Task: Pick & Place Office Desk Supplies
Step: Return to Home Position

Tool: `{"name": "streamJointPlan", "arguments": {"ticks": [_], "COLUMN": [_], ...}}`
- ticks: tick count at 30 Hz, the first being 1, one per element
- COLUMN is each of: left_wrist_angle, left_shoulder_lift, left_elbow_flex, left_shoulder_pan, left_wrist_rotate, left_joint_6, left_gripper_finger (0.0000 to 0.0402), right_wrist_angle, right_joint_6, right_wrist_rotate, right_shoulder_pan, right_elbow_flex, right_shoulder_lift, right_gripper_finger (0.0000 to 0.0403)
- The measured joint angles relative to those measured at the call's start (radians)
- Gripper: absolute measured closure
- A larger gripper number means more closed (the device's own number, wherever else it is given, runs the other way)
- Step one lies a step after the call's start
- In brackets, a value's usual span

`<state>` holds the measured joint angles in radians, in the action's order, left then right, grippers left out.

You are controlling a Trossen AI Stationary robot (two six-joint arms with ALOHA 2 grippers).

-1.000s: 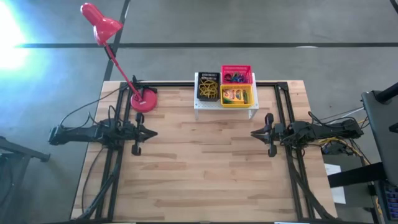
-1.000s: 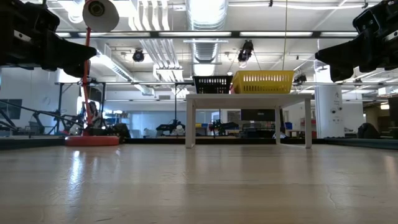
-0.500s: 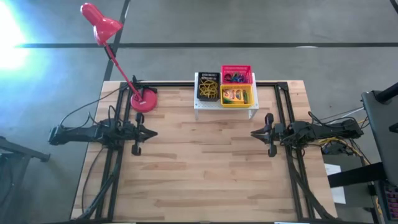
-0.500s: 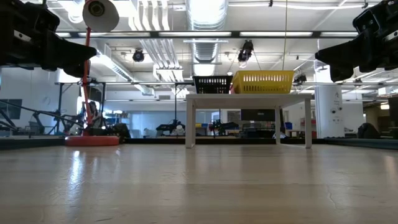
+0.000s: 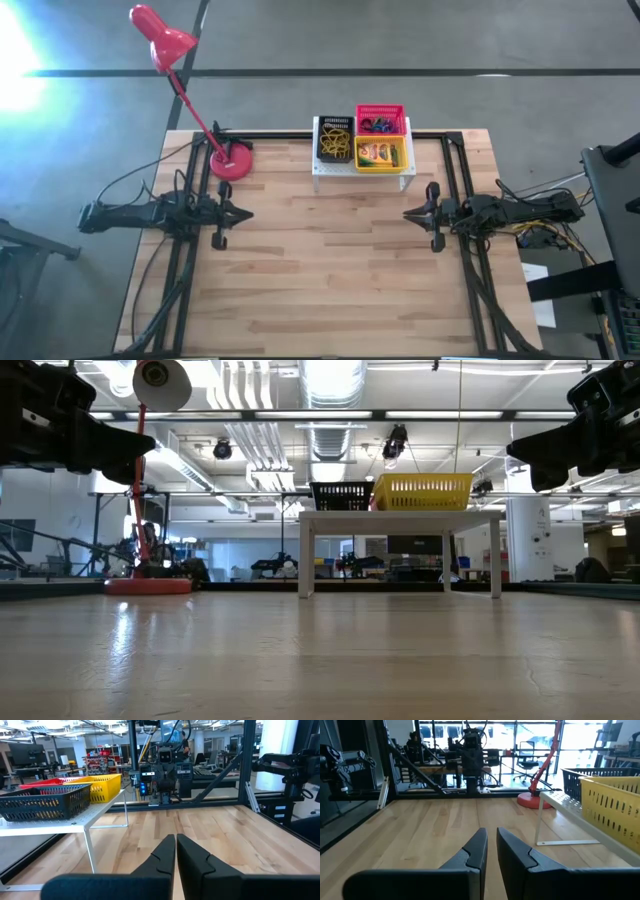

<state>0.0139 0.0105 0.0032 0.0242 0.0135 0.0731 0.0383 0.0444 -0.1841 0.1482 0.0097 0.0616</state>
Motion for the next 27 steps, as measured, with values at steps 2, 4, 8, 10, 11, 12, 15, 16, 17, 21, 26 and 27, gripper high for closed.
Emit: {"name": "streamJointPlan", "arguments": {"ticks": [2, 4, 8, 10, 11, 12, 15, 16, 17, 21, 26, 27], "left_wrist_angle": [0.000, 0.000, 0.000, 0.000, 0.000, 0.000, 0.000, 0.000, 0.000, 0.000, 0.000, 0.000], "left_shoulder_lift": [0.000, 0.000, 0.000, 0.000, 0.000, 0.000, 0.000, 0.000, 0.000, 0.001, 0.000, 0.000], "left_elbow_flex": [0.000, 0.000, 0.000, 0.000, 0.000, 0.000, 0.000, 0.000, 0.000, 0.000, 0.000, 0.000], "left_shoulder_pan": [0.000, 0.000, 0.000, 0.000, 0.000, 0.000, 0.000, 0.000, 0.000, 0.000, 0.000, 0.000], "left_wrist_rotate": [0.000, 0.000, 0.000, 0.000, 0.000, 0.000, 0.000, 0.000, 0.000, 0.000, 0.000, 0.000], "left_joint_6": [0.000, 0.000, 0.000, 0.000, 0.000, 0.000, 0.000, 0.000, 0.000, 0.000, 0.000, 0.000], "left_gripper_finger": [0.0378, 0.0378, 0.0378, 0.0378, 0.0378, 0.0378, 0.0378, 0.0378, 0.0378, 0.0378, 0.0378, 0.0378], "right_wrist_angle": [0.000, 0.000, -0.002, -0.001, 0.002, 0.010, -0.003, -0.003, -0.003, -0.027, -0.036, -0.036], "right_joint_6": [0.000, 0.000, -0.018, -0.094, -0.158, -0.223, -0.352, -0.354, -0.342, -0.311, -0.286, -0.288], "right_wrist_rotate": [0.000, 0.000, -0.005, -0.015, -0.021, -0.021, -0.016, -0.010, 0.000, 0.124, 0.185, 0.185], "right_shoulder_pan": [0.000, 0.000, -0.001, -0.014, -0.018, -0.021, -0.039, -0.049, -0.061, -0.126, -0.168, -0.169], "right_elbow_flex": [0.000, 0.000, 0.000, 0.000, 0.001, 0.002, 0.000, 0.000, 0.000, 0.000, 0.000, 0.000], "right_shoulder_lift": [0.000, 0.000, -0.019, -0.058, -0.062, -0.062, -0.060, -0.061, -0.062, -0.061, -0.062, -0.062], "right_gripper_finger": [0.0364, 0.0364, 0.0364, 0.0365, 0.0365, 0.0366, 0.0376, 0.0381, 0.0386, 0.0394, 0.0394, 0.0394]}}
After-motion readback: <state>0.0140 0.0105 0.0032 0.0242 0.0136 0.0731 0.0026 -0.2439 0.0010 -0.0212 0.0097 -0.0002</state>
